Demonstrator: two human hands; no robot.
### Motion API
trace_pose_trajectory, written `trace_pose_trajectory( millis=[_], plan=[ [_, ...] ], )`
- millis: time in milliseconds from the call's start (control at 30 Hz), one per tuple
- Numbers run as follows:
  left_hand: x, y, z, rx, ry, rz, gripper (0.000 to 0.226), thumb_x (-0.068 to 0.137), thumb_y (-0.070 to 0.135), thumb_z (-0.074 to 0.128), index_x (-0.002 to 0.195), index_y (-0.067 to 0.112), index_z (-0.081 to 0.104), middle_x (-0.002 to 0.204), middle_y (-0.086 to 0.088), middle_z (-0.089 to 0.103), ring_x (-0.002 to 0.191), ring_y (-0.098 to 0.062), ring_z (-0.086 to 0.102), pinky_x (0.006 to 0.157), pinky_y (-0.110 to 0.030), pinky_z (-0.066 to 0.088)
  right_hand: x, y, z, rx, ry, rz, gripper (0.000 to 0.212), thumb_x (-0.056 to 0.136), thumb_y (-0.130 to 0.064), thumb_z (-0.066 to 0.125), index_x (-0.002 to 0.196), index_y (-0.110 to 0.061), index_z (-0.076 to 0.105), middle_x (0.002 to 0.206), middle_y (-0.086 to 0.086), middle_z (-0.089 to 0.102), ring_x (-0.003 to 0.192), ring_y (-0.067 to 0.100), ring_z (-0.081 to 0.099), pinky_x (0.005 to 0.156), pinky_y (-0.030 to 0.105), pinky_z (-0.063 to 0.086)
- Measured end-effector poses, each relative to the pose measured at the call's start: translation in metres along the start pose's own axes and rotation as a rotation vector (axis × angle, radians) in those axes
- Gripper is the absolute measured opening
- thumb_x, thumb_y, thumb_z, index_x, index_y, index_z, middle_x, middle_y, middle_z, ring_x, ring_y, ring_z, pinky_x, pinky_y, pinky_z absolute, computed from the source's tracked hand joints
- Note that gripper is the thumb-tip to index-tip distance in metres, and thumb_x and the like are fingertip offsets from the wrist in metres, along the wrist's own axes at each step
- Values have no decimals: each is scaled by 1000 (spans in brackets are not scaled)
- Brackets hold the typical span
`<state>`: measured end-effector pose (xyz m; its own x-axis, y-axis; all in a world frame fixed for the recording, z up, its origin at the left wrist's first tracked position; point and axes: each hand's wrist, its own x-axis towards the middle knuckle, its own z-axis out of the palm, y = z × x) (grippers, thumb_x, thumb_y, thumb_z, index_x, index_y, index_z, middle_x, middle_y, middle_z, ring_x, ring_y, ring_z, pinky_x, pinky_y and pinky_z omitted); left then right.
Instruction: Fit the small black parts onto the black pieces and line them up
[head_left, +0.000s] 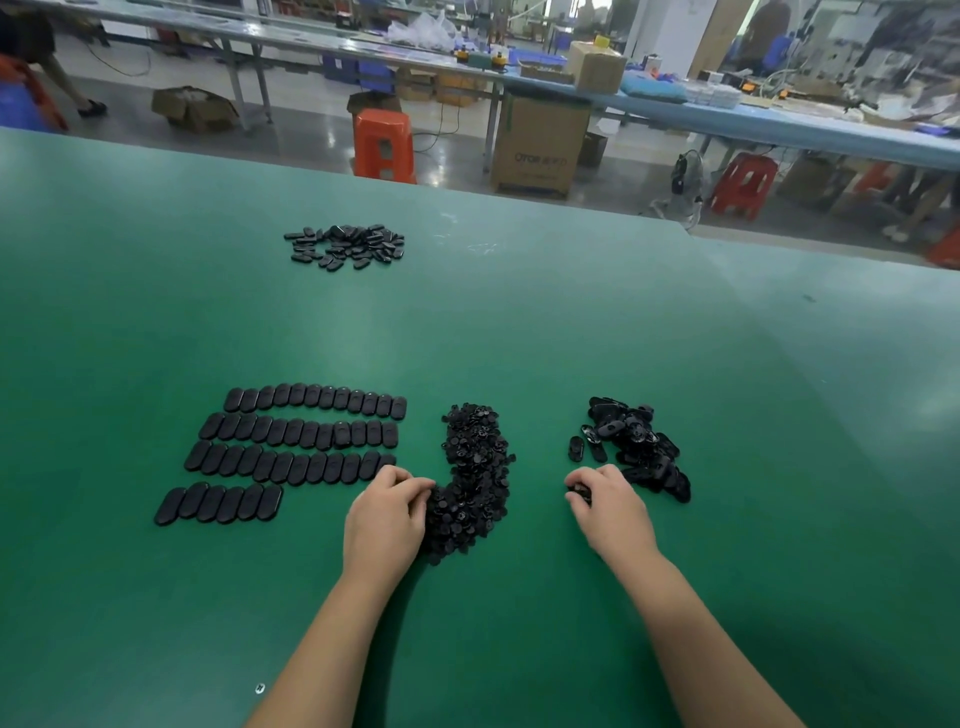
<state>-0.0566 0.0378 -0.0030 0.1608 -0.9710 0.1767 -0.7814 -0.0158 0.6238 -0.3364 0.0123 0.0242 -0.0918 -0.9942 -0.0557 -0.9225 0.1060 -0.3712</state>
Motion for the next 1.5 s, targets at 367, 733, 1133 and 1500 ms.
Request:
trace_pose_trajectory(
  millis=[367, 733, 1133, 1500],
  plan=[
    [1, 0, 0, 18, -4, -23, 29, 98, 9, 56, 113, 24, 75, 102, 16, 59, 76, -7, 58, 58, -20, 42, -23, -35, 11, 871, 56, 126, 27, 104, -6, 50, 117, -27, 62, 100, -9, 74, 64, 3, 65, 58, 21, 54],
    [-1, 1, -1, -16, 2, -3, 14, 95, 27, 68, 104, 26, 79, 94, 17, 55, 77, -7, 56, 63, -25, 46, -52, -50, 31, 925, 167, 128, 12, 107, -18, 44, 105, -24, 54, 107, -16, 73, 73, 13, 71, 67, 24, 57],
    [0, 5, 1, 62, 53, -21, 19, 101, 25, 55, 98, 15, 70, 98, 8, 57, 72, -14, 57, 61, -29, 42, -53, -46, 30, 933, 115, 114, 15, 106, -18, 48, 110, -26, 59, 93, -13, 76, 69, 10, 69, 65, 25, 56],
    [-6, 35, -11, -562, 115, -208, 17, 100, 20, 60, 86, 25, 70, 65, 5, 66, 53, -2, 52, 52, -14, 39, -51, -45, 33, 976, 143, 99, 11, 102, -18, 59, 96, -24, 66, 87, -5, 75, 67, 13, 68, 67, 36, 58]
  ],
)
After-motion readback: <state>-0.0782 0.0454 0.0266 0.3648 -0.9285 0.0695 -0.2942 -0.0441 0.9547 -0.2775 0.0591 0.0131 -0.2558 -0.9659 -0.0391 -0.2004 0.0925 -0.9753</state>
